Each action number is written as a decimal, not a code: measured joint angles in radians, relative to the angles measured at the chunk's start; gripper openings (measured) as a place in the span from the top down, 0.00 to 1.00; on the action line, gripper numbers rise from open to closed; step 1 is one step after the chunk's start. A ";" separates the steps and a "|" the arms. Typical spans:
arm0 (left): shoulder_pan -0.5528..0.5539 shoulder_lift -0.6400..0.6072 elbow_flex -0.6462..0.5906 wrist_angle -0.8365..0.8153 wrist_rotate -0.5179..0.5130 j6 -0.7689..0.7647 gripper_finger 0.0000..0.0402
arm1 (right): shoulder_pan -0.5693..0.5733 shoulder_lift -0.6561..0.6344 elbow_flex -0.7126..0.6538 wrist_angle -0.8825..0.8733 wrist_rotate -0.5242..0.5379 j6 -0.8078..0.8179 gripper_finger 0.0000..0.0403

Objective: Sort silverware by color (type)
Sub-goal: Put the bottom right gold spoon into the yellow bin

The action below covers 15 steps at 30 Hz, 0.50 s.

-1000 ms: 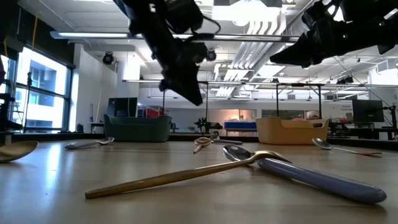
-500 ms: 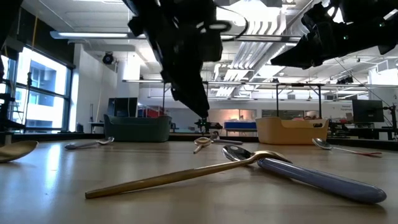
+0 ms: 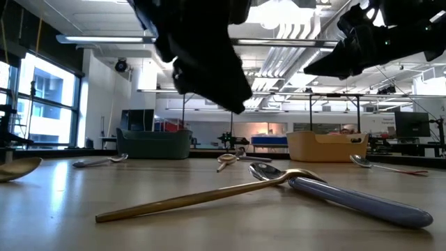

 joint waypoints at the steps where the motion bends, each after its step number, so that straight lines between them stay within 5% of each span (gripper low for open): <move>1: -0.002 0.015 0.002 0.030 -0.001 -0.028 0.64 | 0.000 0.004 0.000 -0.002 0.000 0.010 1.00; 15: -0.051 0.169 0.080 0.020 -0.009 -0.153 0.64 | 0.061 0.042 -0.001 0.004 0.035 0.026 1.00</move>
